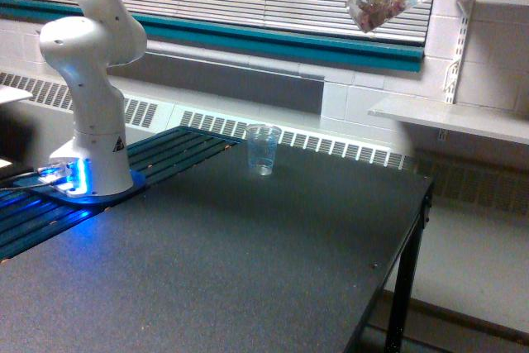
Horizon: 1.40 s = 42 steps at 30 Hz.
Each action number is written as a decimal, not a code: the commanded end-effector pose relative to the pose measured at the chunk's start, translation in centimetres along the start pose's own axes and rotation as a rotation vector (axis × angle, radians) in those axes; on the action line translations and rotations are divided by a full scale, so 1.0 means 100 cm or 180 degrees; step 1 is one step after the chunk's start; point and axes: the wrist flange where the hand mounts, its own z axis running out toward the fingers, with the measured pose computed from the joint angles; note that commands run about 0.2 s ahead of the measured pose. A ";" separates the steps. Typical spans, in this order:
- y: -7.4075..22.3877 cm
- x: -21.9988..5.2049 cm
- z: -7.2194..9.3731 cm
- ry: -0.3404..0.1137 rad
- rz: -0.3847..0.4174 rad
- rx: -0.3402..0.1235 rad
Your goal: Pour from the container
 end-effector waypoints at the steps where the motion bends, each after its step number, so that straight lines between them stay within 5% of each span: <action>1: -0.003 -0.003 -0.001 0.0008 -0.0002 -0.0004; 18: -0.024 -0.045 0.001 -0.0089 -0.0364 0.0034; 42: -0.057 -0.191 0.000 -0.0346 -0.1294 0.0168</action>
